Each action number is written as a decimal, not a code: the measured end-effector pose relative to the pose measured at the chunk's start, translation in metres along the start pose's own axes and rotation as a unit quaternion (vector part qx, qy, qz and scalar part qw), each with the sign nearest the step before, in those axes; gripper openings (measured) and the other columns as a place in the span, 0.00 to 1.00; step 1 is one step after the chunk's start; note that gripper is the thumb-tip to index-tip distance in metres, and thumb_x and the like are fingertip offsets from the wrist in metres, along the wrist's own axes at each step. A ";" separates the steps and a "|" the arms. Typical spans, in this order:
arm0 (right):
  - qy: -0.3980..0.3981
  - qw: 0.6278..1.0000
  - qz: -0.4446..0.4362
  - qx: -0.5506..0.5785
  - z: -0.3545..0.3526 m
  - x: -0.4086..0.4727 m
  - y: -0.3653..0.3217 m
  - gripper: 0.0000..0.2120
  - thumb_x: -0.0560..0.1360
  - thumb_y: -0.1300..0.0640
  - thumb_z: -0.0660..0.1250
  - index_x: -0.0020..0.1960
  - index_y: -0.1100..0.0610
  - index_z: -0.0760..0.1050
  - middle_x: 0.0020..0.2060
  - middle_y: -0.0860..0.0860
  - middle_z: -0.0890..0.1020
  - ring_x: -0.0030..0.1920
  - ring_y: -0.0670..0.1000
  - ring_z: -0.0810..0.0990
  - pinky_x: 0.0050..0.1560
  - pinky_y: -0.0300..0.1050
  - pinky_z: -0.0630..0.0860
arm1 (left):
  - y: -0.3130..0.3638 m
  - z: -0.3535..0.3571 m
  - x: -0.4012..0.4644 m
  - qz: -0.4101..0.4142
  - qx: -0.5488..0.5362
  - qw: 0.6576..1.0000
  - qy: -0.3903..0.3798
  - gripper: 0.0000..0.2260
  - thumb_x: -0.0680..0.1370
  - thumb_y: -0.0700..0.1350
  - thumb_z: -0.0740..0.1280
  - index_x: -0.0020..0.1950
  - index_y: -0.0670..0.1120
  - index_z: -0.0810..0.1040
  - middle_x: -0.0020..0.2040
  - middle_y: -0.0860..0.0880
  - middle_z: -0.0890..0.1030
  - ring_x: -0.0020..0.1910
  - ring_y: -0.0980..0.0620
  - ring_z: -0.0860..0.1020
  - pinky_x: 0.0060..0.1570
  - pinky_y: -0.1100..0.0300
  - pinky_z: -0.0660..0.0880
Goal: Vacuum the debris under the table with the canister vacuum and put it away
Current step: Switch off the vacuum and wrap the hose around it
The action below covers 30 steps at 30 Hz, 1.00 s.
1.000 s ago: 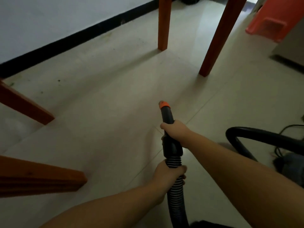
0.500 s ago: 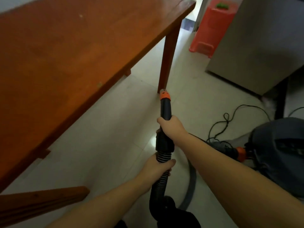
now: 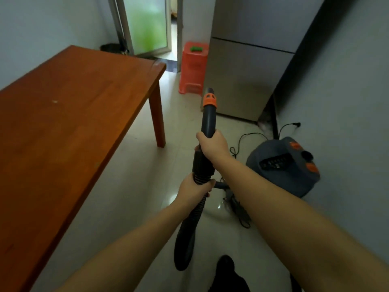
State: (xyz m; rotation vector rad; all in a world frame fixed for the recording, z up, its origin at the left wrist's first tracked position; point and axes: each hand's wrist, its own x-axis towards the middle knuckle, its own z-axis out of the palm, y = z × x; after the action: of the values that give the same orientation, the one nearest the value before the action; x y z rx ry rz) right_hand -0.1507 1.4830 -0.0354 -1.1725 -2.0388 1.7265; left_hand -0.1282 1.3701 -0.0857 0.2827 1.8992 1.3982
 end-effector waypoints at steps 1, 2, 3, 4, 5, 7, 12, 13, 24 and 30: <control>0.012 1.000 -0.006 -0.001 -0.016 0.001 -0.002 0.14 0.75 0.52 0.65 0.57 0.54 0.66 0.50 0.59 0.81 0.47 0.56 0.82 0.41 0.45 0.75 | 0.008 0.012 0.001 0.017 0.014 1.000 -0.004 0.08 0.74 0.44 0.70 0.51 0.46 0.75 0.38 0.47 0.80 0.35 0.52 0.79 0.38 0.59 0.77; 0.022 1.000 -0.008 0.001 -0.032 0.001 -0.004 0.14 0.75 0.52 0.65 0.57 0.54 0.66 0.50 0.58 0.81 0.44 0.54 0.81 0.38 0.43 0.74 | 0.015 0.025 0.001 0.032 0.029 0.999 -0.007 0.08 0.74 0.44 0.70 0.50 0.47 0.74 0.38 0.47 0.80 0.35 0.52 0.79 0.37 0.60 0.76; 0.030 0.999 -0.010 0.007 -0.049 0.004 -0.003 0.14 0.76 0.53 0.65 0.58 0.55 0.66 0.49 0.58 0.81 0.40 0.51 0.81 0.35 0.42 0.72 | 0.022 0.039 0.004 0.045 0.040 0.998 -0.011 0.08 0.74 0.43 0.70 0.50 0.48 0.74 0.38 0.47 0.79 0.35 0.52 0.79 0.35 0.62 0.74; 0.037 0.999 -0.009 0.011 -0.066 0.007 -0.001 0.14 0.76 0.53 0.64 0.58 0.55 0.66 0.48 0.58 0.81 0.37 0.49 0.79 0.33 0.41 0.71 | 0.026 0.056 0.007 0.053 0.048 0.997 -0.015 0.08 0.74 0.43 0.70 0.49 0.48 0.73 0.38 0.47 0.79 0.36 0.51 0.79 0.35 0.61 0.74; 0.041 0.999 -0.005 0.013 -0.083 0.013 0.005 0.13 0.76 0.54 0.64 0.58 0.56 0.66 0.48 0.58 0.82 0.35 0.47 0.79 0.31 0.40 0.70 | 0.030 0.073 0.011 0.057 0.059 0.996 -0.019 0.08 0.74 0.43 0.70 0.49 0.48 0.73 0.39 0.47 0.79 0.37 0.49 0.79 0.37 0.60 0.75; 0.044 0.999 0.011 0.014 -0.119 0.026 0.018 0.15 0.76 0.54 0.64 0.60 0.57 0.67 0.48 0.59 0.82 0.34 0.47 0.79 0.31 0.41 0.71 | 0.033 0.110 0.023 0.054 0.092 0.994 -0.019 0.07 0.73 0.43 0.70 0.48 0.47 0.73 0.39 0.45 0.79 0.40 0.45 0.80 0.41 0.55 0.76; 0.024 0.999 0.027 0.036 -0.221 0.077 0.064 0.14 0.77 0.54 0.65 0.59 0.57 0.67 0.42 0.57 0.82 0.38 0.52 0.81 0.46 0.52 0.80 | 0.036 0.223 0.061 0.044 0.110 0.993 -0.012 0.07 0.71 0.42 0.69 0.42 0.50 0.71 0.35 0.49 0.77 0.37 0.47 0.78 0.35 0.58 0.74; 0.019 0.998 0.033 0.041 -0.243 0.088 0.075 0.13 0.77 0.54 0.65 0.59 0.56 0.67 0.41 0.56 0.81 0.39 0.53 0.81 0.48 0.52 0.80 | 0.038 0.248 0.067 0.038 0.114 0.993 -0.010 0.06 0.71 0.42 0.69 0.43 0.49 0.72 0.35 0.48 0.77 0.37 0.48 0.78 0.34 0.59 0.73; -0.041 0.985 0.152 0.066 -0.429 0.199 0.167 0.15 0.82 0.48 0.56 0.59 0.57 0.72 0.47 0.56 0.81 0.45 0.53 0.81 0.44 0.47 0.79 | 0.044 0.381 0.130 -0.018 0.146 0.988 0.043 0.09 0.71 0.44 0.70 0.48 0.49 0.72 0.37 0.48 0.78 0.38 0.51 0.78 0.39 0.55 0.77; -0.018 0.926 0.376 0.012 -0.459 0.245 0.268 0.15 0.82 0.50 0.55 0.53 0.63 0.68 0.45 0.62 0.76 0.35 0.55 0.76 0.34 0.48 0.74 | 0.025 0.403 0.166 -0.059 0.121 0.986 0.101 0.08 0.73 0.42 0.68 0.48 0.48 0.71 0.35 0.48 0.76 0.34 0.52 0.75 0.32 0.63 0.70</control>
State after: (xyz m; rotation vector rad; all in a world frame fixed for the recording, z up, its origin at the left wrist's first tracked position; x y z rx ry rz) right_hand 0.0890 1.9819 -0.2253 -2.1176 -1.6679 2.0609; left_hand 0.0222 1.7680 -0.1856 0.1447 2.2197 1.1550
